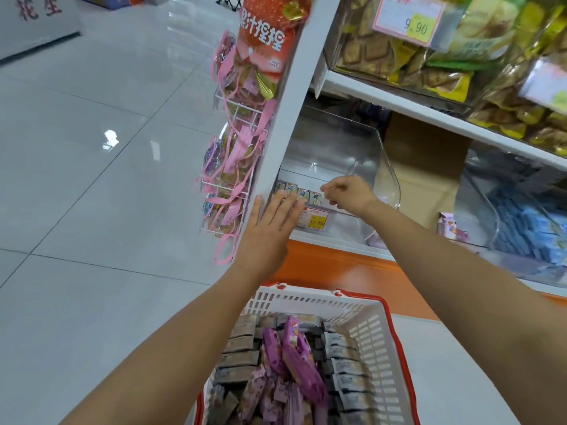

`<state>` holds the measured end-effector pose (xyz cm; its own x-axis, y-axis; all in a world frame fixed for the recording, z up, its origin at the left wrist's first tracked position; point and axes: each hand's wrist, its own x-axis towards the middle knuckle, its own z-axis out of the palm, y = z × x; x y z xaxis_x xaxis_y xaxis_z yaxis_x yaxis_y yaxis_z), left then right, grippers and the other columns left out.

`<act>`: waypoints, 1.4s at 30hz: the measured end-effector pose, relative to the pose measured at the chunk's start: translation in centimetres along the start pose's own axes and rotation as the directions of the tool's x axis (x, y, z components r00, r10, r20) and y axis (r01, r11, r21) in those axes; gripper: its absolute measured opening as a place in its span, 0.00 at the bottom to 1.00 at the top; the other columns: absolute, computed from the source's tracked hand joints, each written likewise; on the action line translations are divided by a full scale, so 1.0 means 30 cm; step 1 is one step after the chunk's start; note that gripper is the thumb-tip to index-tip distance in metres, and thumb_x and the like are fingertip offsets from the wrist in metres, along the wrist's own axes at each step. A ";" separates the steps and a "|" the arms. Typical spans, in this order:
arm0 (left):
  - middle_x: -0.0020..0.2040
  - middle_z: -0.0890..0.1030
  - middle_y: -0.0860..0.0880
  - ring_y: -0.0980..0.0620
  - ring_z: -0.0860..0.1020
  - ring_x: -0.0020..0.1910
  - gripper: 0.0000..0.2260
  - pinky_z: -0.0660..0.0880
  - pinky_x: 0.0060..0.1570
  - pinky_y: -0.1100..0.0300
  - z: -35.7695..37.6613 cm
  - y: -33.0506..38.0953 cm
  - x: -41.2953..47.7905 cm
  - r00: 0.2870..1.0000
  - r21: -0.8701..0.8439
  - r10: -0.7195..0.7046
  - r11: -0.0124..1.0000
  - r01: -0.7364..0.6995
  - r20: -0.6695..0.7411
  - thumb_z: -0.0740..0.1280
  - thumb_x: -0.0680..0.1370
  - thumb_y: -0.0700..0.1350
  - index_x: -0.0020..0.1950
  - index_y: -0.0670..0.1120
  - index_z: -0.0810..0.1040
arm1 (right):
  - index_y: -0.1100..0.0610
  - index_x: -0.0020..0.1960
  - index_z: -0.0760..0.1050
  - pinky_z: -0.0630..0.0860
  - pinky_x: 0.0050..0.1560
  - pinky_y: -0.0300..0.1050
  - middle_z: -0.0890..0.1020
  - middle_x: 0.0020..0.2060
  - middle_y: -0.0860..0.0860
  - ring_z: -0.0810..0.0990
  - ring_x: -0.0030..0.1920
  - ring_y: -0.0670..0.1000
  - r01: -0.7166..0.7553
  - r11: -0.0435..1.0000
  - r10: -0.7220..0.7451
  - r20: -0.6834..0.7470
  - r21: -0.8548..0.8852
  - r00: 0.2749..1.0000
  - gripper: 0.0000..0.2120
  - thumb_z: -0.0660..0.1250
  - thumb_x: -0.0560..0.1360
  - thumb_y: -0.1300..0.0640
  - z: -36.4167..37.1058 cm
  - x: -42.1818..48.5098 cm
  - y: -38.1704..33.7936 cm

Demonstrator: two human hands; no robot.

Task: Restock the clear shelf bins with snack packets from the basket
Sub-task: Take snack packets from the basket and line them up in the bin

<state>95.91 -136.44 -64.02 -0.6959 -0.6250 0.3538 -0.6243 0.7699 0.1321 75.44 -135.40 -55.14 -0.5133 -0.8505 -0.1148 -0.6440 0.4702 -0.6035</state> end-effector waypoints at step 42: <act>0.76 0.62 0.45 0.42 0.56 0.76 0.32 0.45 0.76 0.41 0.481 0.192 -0.237 0.861 -0.028 0.072 0.997 -0.067 0.503 0.57 0.79 0.52 0.80 0.46 0.50 | 0.50 0.63 0.75 0.76 0.56 0.48 0.78 0.58 0.50 0.76 0.60 0.54 -0.076 0.817 0.300 0.308 -0.572 0.903 0.20 0.70 0.72 0.46 0.528 -0.429 0.897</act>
<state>92.12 -129.43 -79.14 -0.8226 -0.5480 -0.1514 -0.5664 0.8132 0.1338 73.70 -115.54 -82.39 -0.4815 -0.6996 -0.5279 -0.8116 0.5832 -0.0327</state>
